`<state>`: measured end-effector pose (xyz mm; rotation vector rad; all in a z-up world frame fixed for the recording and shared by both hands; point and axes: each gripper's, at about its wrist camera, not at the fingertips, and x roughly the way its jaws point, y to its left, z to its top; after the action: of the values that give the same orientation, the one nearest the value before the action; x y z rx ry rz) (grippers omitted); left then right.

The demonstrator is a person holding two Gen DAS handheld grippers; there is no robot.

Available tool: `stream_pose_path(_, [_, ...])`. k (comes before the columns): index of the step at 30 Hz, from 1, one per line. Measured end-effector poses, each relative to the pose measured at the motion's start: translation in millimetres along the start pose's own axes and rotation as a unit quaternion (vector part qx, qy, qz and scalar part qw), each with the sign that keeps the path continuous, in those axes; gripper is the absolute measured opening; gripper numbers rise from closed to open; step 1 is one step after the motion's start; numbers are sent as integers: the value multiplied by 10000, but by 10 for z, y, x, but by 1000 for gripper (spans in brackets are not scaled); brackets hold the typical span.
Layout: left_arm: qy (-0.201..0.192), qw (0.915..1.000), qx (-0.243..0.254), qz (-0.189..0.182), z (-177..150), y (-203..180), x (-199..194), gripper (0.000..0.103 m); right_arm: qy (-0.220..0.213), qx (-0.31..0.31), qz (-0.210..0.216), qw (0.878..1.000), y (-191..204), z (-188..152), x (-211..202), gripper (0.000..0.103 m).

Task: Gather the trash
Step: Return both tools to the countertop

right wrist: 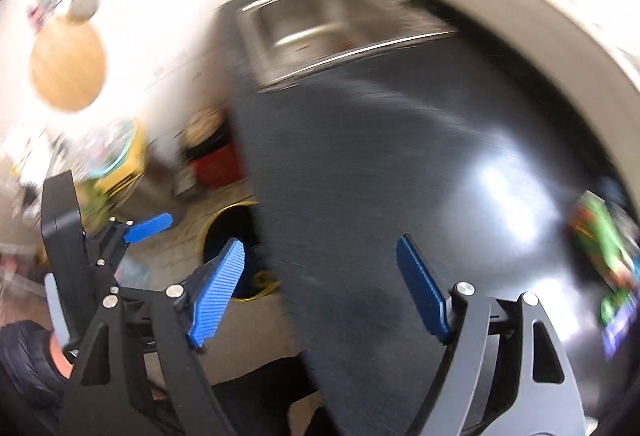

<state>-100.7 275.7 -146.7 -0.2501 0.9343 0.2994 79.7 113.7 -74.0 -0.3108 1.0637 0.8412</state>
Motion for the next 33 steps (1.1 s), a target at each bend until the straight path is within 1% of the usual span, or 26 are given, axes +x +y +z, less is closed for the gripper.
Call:
stream_pose_path(2, [-37, 9978, 543, -386, 111, -444, 6, 90, -171, 440, -454, 9979, -395, -241, -304, 76])
stream_pose_path(3, [-48, 9952, 793, -568, 153, -655, 9, 90, -235, 600, -592, 9962, -511, -338, -407, 76])
stream_pose_path(5, [-69, 9888, 1225, -845, 192, -1009, 1, 90, -381, 1044, -1014, 9886, -845, -612, -692, 76])
stream_pose_path(6, [-86, 9834, 1502, -1014, 202, -1253, -4, 90, -440, 1304, -1266, 9824, -1031, -788, -857, 76])
stream_pose_path(8, [-95, 9731, 1901, -1301, 195, -1641, -17, 90, -515, 1676, -1563, 9720, -1301, -1076, -1075, 76])
stream_pose_path(10, [-58, 9598, 2308, -1596, 161, -2079, -37, 91, -577, 2082, -1873, 9582, -1528, -1426, -1348, 77])
stream_pose_path(12, [-15, 9492, 2608, -1763, 87, -2424, -84, 92, -604, 2405, -2132, 9450, -1703, -1722, -1573, 77])
stream_pose_path(14, [16, 9405, 2817, -1903, 40, -2671, -121, 94, -614, 2733, -2333, 9312, -1854, -2022, -1754, 77])
stream_pose_path(15, [27, 9353, 2945, -1964, 11, -2814, -142, 94, -617, 2869, -2381, 9258, -1905, -2148, -1821, 78])
stream_pose_path(17, [48, 9272, 3116, -2079, -22, -2981, -171, 94, -597, 3140, -2433, 9158, -2027, -2396, -1925, 78])
stream_pose_path(19, [77, 9214, 3240, -2142, -70, -3138, -176, 94, -589, 3309, -2462, 9091, -2040, -2557, -1977, 78])
stream_pose_path(21, [66, 9153, 3398, -2163, -93, -3288, -173, 94, -573, 3421, -2443, 9055, -2067, -2659, -1978, 78])
stream_pose_path(24, [93, 9111, 3513, -2153, -118, -3367, -165, 94, -556, 3496, -2441, 9028, -2057, -2690, -1947, 78])
stream_pose_path(26, [126, 9102, 3523, -2172, -99, -3402, -125, 94, -551, 3513, -2442, 9022, -2077, -2697, -1930, 78])
stream_pose_path(29, [150, 9094, 3554, -2155, -85, -3462, -73, 94, -544, 3541, -2437, 9013, -2151, -2718, -1912, 78])
stream_pose_path(33, [157, 9055, 3682, -2103, -46, -3614, 82, 94, -497, 3617, -2403, 8994, -2297, -2752, -1851, 78])
